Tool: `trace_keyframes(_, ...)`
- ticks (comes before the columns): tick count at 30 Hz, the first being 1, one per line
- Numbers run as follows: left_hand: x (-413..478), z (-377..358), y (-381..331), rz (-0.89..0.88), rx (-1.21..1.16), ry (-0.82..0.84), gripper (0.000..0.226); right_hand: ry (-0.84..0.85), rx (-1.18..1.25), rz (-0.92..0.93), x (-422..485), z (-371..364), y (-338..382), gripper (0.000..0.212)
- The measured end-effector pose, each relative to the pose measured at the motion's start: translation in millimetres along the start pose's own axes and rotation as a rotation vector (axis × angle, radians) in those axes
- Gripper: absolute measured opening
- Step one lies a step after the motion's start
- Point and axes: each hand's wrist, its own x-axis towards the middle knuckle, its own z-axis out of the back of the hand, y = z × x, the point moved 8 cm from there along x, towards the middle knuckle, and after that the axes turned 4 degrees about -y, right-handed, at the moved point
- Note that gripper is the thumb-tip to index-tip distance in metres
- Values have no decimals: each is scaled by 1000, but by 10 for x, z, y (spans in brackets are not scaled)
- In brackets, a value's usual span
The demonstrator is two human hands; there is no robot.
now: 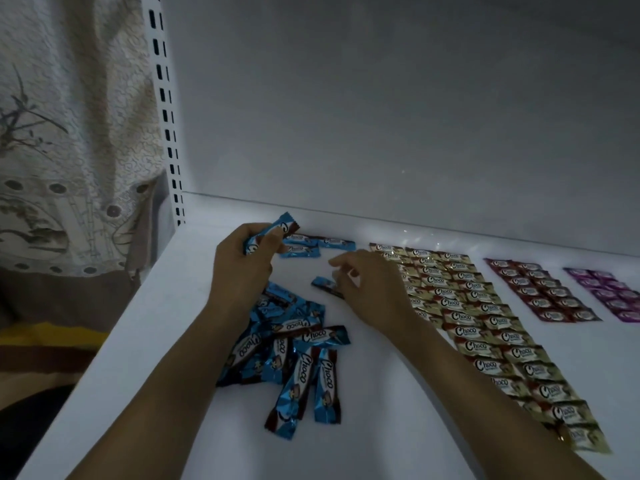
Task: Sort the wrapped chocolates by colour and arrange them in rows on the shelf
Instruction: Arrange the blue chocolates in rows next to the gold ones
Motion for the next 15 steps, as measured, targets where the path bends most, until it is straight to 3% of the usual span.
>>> trace_keyframes(5, -1, -1, -37, -9, -30, 4, 8, 158, -197, 42, -85, -79, -32, 35)
trace_keyframes(11, -15, 7, -48, -12, -36, 11, 10, 108, -19, -16, 9, -11, -40, 25)
trace_keyframes(13, -18, 15, -39, -9, -26, 5, 10, 110, 69, 62, 26, 69, -53, 23)
trace_keyframes(15, -5, 3, -47, -14, -30, 7, 10, 167, 72, 200, -11, 62, -53, 36)
